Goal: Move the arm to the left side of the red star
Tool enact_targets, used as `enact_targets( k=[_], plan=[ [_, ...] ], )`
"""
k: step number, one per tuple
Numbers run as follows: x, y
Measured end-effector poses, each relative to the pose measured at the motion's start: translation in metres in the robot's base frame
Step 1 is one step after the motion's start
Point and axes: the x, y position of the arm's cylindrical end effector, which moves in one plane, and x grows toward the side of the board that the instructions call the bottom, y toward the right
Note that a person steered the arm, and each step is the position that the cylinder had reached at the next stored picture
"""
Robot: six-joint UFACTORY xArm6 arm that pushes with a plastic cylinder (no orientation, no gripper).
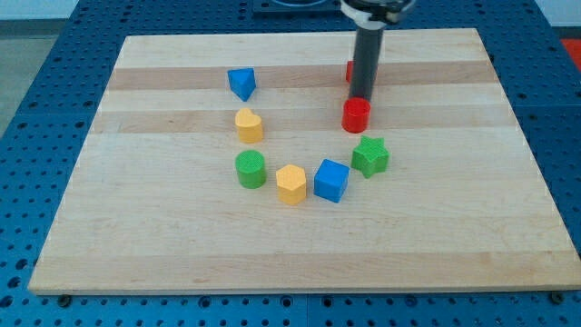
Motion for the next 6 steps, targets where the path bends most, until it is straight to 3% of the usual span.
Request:
enact_targets(
  k=[2, 6],
  plan=[
    [-0.009, -0.045],
    [-0.051, -0.051]
  ],
)
